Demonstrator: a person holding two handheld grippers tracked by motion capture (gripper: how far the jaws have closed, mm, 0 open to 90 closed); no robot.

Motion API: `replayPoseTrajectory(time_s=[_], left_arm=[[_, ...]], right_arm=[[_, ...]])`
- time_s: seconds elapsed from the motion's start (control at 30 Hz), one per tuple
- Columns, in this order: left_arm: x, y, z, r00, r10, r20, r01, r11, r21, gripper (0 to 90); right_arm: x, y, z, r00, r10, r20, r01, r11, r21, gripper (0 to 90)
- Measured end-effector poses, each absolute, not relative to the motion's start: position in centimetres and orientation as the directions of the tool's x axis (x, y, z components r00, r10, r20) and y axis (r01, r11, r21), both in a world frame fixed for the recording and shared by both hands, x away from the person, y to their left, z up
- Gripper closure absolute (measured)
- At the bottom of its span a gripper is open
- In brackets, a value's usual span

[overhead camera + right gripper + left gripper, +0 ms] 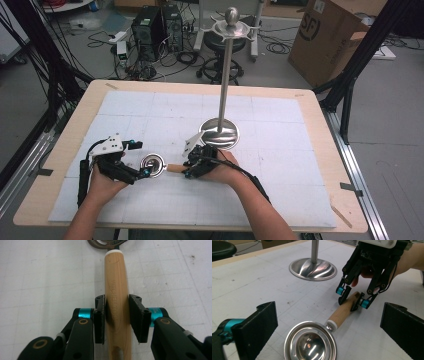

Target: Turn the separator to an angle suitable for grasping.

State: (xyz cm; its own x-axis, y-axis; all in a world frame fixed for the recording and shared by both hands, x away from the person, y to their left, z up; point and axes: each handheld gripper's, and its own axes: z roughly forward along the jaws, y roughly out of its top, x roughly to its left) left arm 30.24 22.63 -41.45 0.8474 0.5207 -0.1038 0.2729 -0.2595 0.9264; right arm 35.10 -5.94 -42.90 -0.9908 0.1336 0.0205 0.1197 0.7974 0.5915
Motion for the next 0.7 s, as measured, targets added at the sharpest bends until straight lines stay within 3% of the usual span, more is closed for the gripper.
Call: replayPoseTrajectory(time_s=[0.1,0.43,0.7], left_arm=[[30.3,22.6,-41.5,0.849,0.517,-0.111,0.278,-0.256,0.926,1.7],[30.3,22.5,-41.6,0.85,0.516,-0.111,0.283,-0.268,0.921,1.7],[30.3,22.1,-41.8,0.858,0.501,-0.114,0.287,-0.283,0.915,1.7]], right_arm=[[35.1,-6.7,-42.5,-0.987,0.163,0.007,0.135,0.792,0.596,59.0],[33.9,-10.4,-40.5,-0.979,0.203,-0.02,0.148,0.774,0.615,55.2],[32.2,-16.4,-39.9,-0.953,0.303,-0.005,0.228,0.73,0.645,51.5]])
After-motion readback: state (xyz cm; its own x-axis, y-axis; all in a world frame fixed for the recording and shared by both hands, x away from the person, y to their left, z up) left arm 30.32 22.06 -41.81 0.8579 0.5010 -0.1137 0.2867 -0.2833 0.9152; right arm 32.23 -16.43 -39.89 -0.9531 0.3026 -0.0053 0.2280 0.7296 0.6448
